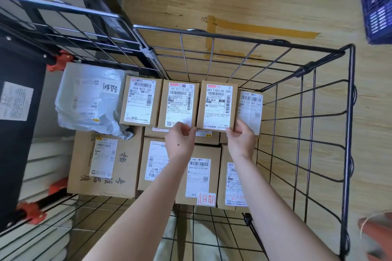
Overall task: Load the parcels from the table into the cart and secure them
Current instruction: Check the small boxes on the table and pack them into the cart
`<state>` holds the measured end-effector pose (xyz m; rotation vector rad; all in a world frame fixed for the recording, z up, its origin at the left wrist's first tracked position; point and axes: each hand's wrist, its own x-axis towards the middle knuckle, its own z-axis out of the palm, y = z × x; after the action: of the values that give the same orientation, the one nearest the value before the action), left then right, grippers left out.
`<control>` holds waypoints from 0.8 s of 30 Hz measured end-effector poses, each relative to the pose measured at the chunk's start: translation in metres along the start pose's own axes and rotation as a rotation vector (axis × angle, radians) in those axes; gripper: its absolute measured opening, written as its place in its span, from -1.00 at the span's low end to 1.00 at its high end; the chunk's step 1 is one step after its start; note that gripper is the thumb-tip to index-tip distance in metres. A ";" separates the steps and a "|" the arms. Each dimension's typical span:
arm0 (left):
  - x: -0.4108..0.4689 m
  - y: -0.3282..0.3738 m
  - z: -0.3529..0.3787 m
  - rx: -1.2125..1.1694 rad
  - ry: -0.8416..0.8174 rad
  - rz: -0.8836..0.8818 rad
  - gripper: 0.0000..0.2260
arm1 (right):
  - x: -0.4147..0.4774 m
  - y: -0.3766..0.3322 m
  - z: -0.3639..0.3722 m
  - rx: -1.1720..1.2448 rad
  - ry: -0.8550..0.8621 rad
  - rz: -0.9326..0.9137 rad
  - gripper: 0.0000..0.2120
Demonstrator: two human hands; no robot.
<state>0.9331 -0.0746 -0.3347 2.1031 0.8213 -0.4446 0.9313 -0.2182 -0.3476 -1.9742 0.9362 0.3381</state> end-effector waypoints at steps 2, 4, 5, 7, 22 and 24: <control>-0.001 0.006 -0.007 0.001 -0.009 -0.011 -0.87 | -0.007 -0.006 -0.003 -0.007 0.016 0.002 -0.55; -0.005 0.015 -0.017 -0.024 -0.015 -0.005 -0.90 | -0.016 -0.016 -0.011 0.002 0.029 0.005 -0.48; -0.008 0.020 -0.024 -0.037 -0.016 0.005 -0.92 | -0.020 -0.020 -0.015 0.011 0.038 0.002 -0.46; -0.017 0.034 -0.039 -0.062 -0.015 0.028 -0.94 | -0.032 -0.033 -0.024 0.030 0.047 -0.003 -0.46; -0.140 0.120 -0.175 -0.251 0.009 0.297 -0.83 | -0.172 -0.152 -0.122 0.095 -0.127 -0.359 -0.79; -0.159 0.130 -0.196 -0.269 0.032 0.334 -0.82 | -0.195 -0.164 -0.134 0.052 -0.149 -0.427 -0.80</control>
<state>0.9132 -0.0417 -0.0537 1.9487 0.5001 -0.1146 0.9027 -0.1832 -0.0635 -2.0085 0.4091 0.2101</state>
